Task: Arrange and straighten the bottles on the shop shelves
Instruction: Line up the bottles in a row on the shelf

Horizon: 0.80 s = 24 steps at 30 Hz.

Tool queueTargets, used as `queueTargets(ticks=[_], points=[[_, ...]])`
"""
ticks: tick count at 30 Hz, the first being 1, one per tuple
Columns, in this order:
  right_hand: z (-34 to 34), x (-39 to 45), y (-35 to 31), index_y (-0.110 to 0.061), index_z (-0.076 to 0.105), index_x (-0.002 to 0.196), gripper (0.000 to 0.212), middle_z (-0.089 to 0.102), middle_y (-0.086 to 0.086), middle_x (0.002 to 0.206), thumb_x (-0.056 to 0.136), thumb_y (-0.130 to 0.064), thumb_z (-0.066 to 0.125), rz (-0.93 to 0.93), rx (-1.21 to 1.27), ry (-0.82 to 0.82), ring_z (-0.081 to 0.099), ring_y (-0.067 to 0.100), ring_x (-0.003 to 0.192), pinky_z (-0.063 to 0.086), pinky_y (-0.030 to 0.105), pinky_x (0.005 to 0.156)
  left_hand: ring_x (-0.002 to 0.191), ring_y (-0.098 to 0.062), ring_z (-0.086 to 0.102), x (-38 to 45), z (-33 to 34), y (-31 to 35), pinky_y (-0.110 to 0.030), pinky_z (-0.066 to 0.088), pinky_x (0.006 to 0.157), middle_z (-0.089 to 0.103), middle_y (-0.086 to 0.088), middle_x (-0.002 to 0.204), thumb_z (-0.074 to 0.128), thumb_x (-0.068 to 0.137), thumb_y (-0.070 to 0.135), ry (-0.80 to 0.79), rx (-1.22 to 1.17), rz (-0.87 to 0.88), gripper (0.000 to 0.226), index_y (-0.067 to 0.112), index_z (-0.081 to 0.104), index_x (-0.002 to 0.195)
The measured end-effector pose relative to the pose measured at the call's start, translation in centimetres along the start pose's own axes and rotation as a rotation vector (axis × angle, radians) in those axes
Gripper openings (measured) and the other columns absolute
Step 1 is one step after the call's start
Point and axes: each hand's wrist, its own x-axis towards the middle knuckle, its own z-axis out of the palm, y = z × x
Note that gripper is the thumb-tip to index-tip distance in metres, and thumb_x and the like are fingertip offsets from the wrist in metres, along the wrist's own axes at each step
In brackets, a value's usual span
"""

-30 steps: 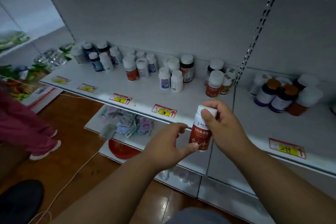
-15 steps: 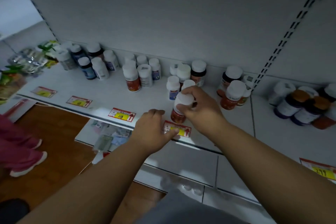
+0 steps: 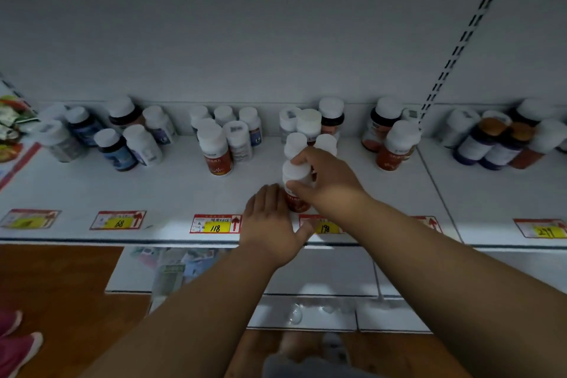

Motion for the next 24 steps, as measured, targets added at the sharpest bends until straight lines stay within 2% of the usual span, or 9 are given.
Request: queueTargets(ticks=[4, 6, 8, 10, 12, 14, 16, 21, 24], points=[[0.4, -0.6, 0.0, -0.021, 0.052, 0.112, 0.035, 0.056, -0.001, 0.115, 0.082, -0.029, 0.07, 0.02, 0.012, 0.049, 0.054, 0.016, 0.097, 0.046, 0.032, 0.083, 0.133, -0.027, 0.035, 0.0, 0.0, -0.2, -0.04, 0.026, 0.109, 0.047, -0.009, 0.139, 0.024, 0.084, 0.073, -0.026, 0.042, 0.022, 0.087, 0.008, 0.045, 0.137], [0.4, -0.8, 0.0, -0.022, 0.051, 0.115, 0.038, 0.054, -0.002, 0.115, 0.083, -0.031, 0.07, 0.025, 0.006, 0.043, 0.053, 0.015, 0.098, 0.046, 0.032, 0.085, 0.132, -0.025, 0.035, 0.0, -0.4, -0.2, -0.037, 0.025, 0.11, 0.045, -0.007, 0.139, 0.024, 0.083, 0.074, -0.045, 0.045, 0.022, 0.086, 0.01, 0.044, 0.138], [0.2, -1.3, -0.3, -0.022, 0.049, 0.123, 0.046, 0.052, -0.002, 0.12, 0.083, -0.033, 0.07, 0.02, 0.018, 0.045, 0.051, 0.011, 0.103, 0.044, 0.028, 0.089, 0.127, -0.025, 0.04, -0.2, -1.5, -0.1, -0.036, 0.03, 0.106, 0.048, -0.006, 0.136, 0.033, 0.082, 0.072, -0.037, -0.011, 0.004, 0.081, 0.01, 0.046, 0.134], [-0.2, -2.2, -0.3, -0.02, 0.048, 0.129, 0.052, 0.051, -0.001, 0.126, 0.084, -0.035, 0.069, -0.013, 0.004, 0.11, 0.048, 0.008, 0.108, 0.04, 0.023, 0.092, 0.115, -0.028, 0.049, -0.6, -3.3, 0.1, -0.039, 0.04, 0.095, 0.055, -0.01, 0.125, 0.049, 0.081, 0.063, 0.055, -0.162, -0.023, 0.071, 0.008, 0.052, 0.126], [-1.0, -3.2, 0.1, -0.019, 0.051, 0.126, 0.046, 0.053, -0.001, 0.122, 0.086, -0.037, 0.067, -0.039, -0.019, 0.222, 0.049, 0.008, 0.105, 0.04, 0.02, 0.088, 0.104, -0.029, 0.052, -1.0, -5.2, 0.3, -0.039, 0.044, 0.087, 0.058, -0.01, 0.114, 0.057, 0.08, 0.054, 0.242, -0.315, -0.037, 0.059, 0.009, 0.056, 0.118], [-2.4, -4.5, 0.8, -0.023, 0.054, 0.119, 0.037, 0.055, -0.007, 0.113, 0.087, -0.04, 0.063, -0.028, -0.039, 0.316, 0.05, -0.001, 0.096, 0.041, 0.013, 0.079, 0.103, -0.025, 0.049, -1.1, -7.2, 0.9, -0.038, 0.043, 0.088, 0.057, -0.008, 0.111, 0.057, 0.081, 0.048, 0.383, -0.415, -0.009, 0.05, 0.012, 0.055, 0.115], [-4.1, -5.6, 1.9, -0.027, 0.056, 0.111, 0.027, 0.057, -0.01, 0.105, 0.087, -0.04, 0.061, 0.011, -0.052, 0.376, 0.05, -0.009, 0.086, 0.037, 0.008, 0.071, 0.105, -0.023, 0.048, -0.7, -8.9, 2.3, -0.036, 0.04, 0.09, 0.056, -0.006, 0.112, 0.057, 0.081, 0.043, 0.43, -0.462, 0.073, 0.045, 0.012, 0.055, 0.114], [-9.5, -8.1, 5.3, -0.032, 0.059, 0.094, 0.007, 0.06, -0.009, 0.096, 0.088, -0.034, 0.061, 0.047, -0.039, 0.483, 0.056, 0.001, 0.083, 0.045, 0.018, 0.067, 0.106, -0.02, 0.05, 0.6, -10.0, 8.8, -0.026, 0.034, 0.093, 0.058, -0.004, 0.113, 0.058, 0.082, 0.04, 0.298, -0.457, 0.308, 0.043, 0.013, 0.058, 0.116], [-13.6, -9.4, 7.6, -0.044, 0.053, 0.09, 0.014, 0.061, -0.012, 0.096, 0.087, -0.033, 0.062, 0.072, -0.028, 0.54, 0.057, 0.0, 0.085, 0.04, 0.011, 0.066, 0.106, -0.021, 0.052, 1.8, -8.8, 13.6, -0.032, 0.041, 0.091, 0.059, -0.003, 0.115, 0.061, 0.083, 0.039, 0.209, -0.433, 0.354, 0.041, 0.015, 0.058, 0.117]])
